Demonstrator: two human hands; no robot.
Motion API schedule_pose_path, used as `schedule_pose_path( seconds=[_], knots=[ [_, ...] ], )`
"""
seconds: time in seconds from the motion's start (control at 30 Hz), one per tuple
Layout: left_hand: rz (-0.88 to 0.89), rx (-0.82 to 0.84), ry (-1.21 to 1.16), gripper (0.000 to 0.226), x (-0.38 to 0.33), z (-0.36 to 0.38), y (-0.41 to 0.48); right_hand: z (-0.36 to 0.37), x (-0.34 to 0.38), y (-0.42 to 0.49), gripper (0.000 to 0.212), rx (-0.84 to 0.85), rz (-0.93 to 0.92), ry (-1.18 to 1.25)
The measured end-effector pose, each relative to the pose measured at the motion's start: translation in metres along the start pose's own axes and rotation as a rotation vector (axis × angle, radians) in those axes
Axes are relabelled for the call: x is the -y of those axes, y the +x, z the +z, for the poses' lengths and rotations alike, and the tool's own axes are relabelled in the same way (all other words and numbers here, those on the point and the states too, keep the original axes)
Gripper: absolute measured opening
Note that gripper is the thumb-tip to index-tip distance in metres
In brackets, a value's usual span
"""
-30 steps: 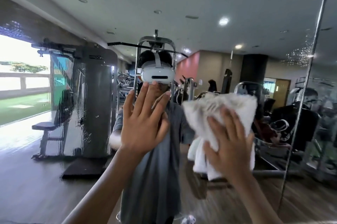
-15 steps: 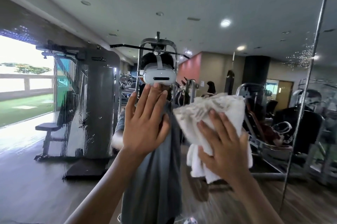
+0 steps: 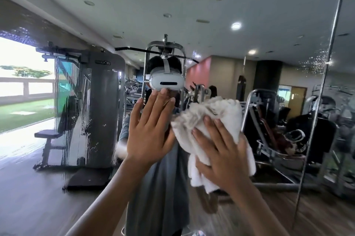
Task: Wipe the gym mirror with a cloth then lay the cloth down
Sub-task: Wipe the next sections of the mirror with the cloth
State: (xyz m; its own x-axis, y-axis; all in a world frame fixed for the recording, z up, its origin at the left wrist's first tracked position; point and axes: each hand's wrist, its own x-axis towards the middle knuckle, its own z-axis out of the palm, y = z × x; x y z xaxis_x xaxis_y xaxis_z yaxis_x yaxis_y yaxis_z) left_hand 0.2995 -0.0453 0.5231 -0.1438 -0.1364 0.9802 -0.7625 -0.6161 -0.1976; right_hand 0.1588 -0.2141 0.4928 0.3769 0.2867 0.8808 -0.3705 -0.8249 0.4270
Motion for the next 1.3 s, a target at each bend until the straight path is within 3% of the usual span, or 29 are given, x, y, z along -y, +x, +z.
schedule_pose_path(
  seconds=[0.1,0.2,0.33,0.4,0.53,0.6,0.77,0.83,0.9,1.03,1.1,1.17,1.3],
  knots=[
    [-0.013,-0.005,0.032,0.056,-0.004,0.001,0.0,-0.007,-0.043,-0.009,0.068,0.018,0.111,0.021],
    [-0.012,0.001,0.036,0.055,-0.005,0.001,0.0,-0.01,-0.058,0.028,0.066,-0.058,0.413,0.079],
    [-0.018,0.008,0.023,0.059,-0.003,0.0,0.0,-0.005,-0.024,0.088,0.065,-0.254,0.767,0.229],
    [-0.022,0.01,0.011,0.061,-0.002,-0.001,0.0,-0.002,-0.001,0.086,0.066,-0.252,0.69,0.195],
    [-0.031,0.012,0.011,0.062,-0.003,0.001,0.0,0.001,0.001,0.028,0.071,-0.09,0.157,0.067],
    [-0.037,0.009,0.017,0.061,-0.005,0.002,0.001,-0.002,-0.026,0.015,0.072,-0.028,0.056,0.068],
    [-0.016,-0.075,0.028,0.048,-0.004,-0.005,0.018,-0.02,-0.064,0.099,0.072,-0.105,0.549,0.149],
    [0.014,-0.087,0.038,0.042,0.004,-0.011,0.044,-0.022,-0.053,0.14,0.072,-0.113,0.581,0.133],
    [0.056,-0.091,0.047,0.037,0.017,-0.014,0.079,-0.021,-0.038,0.156,0.072,-0.106,0.381,0.067],
    [0.063,-0.063,0.17,0.041,0.053,-0.015,0.143,-0.022,-0.067,0.139,0.074,-0.075,-0.244,-0.109],
    [0.011,-0.012,0.153,0.053,0.065,-0.016,0.165,-0.028,-0.106,0.144,0.077,-0.026,-0.374,-0.135],
    [0.009,0.028,0.112,0.063,0.07,-0.013,0.171,-0.036,-0.132,0.163,0.075,0.01,-0.321,-0.128],
    [0.056,0.07,0.13,0.07,0.078,-0.006,0.171,-0.046,-0.131,0.234,0.07,-0.104,0.095,-0.065]
  ],
)
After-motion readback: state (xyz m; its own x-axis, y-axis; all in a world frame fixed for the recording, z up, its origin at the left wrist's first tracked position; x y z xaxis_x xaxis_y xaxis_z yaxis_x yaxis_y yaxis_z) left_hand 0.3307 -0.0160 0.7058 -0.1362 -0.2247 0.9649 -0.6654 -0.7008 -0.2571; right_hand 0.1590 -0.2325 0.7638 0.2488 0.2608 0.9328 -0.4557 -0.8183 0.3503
